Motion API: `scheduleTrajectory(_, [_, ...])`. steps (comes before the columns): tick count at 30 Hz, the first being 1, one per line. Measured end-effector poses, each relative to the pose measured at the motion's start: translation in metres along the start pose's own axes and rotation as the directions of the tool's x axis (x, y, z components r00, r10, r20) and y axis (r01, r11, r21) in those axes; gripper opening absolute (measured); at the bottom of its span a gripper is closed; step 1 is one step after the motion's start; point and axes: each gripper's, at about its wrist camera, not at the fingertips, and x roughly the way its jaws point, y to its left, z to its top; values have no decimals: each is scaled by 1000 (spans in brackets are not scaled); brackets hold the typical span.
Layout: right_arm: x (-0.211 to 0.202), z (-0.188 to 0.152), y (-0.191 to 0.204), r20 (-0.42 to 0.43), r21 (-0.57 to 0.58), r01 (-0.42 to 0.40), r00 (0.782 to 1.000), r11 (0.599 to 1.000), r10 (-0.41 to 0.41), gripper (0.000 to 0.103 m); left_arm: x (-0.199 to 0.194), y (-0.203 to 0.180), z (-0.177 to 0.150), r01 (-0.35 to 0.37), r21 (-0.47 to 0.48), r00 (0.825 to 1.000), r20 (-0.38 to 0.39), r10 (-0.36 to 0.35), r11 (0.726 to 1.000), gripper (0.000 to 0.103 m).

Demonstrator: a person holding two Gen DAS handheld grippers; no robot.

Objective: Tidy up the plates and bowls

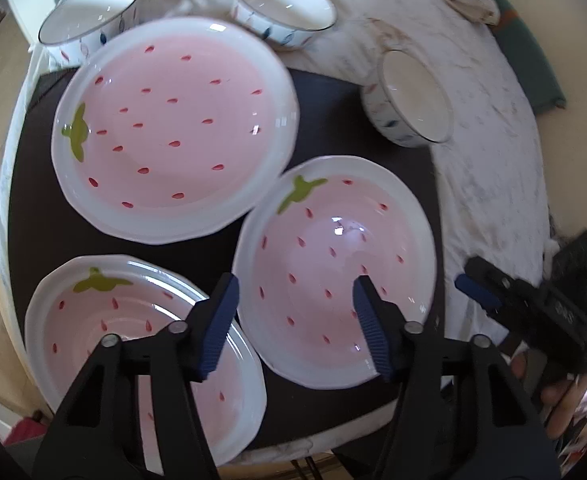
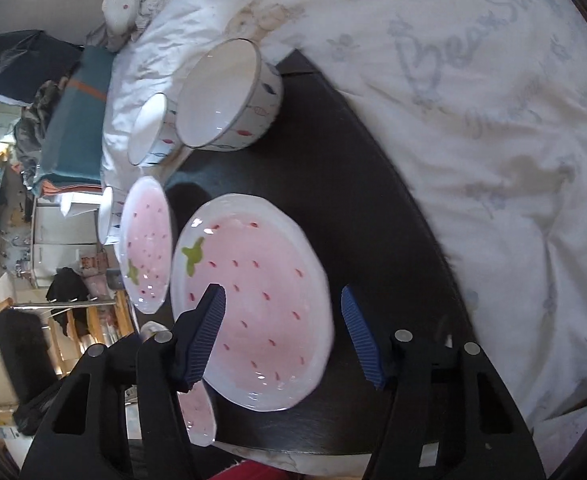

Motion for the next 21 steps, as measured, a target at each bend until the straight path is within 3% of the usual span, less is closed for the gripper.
scheduleTrajectory(7, [18, 11, -8, -44, -8, 79, 996, 997, -79, 52, 23, 6, 9, -125, -29, 992, -23, 124, 992, 45])
scheduleTrajectory(11, [31, 7, -17, -94, 13, 102, 990, 995, -100, 46, 37, 9, 14, -143, -38, 989, -52, 141, 989, 36])
scheduleTrajectory(17, [37, 6, -20, -108, -2, 122, 987, 992, -122, 45, 51, 10, 17, -163, -42, 985, -56, 160, 986, 36])
scheduleTrajectory(21, [44, 4, -22, -139, -8, 129, 982, 992, -129, 35, 60, 12, 19, -169, -47, 983, -77, 165, 985, 36])
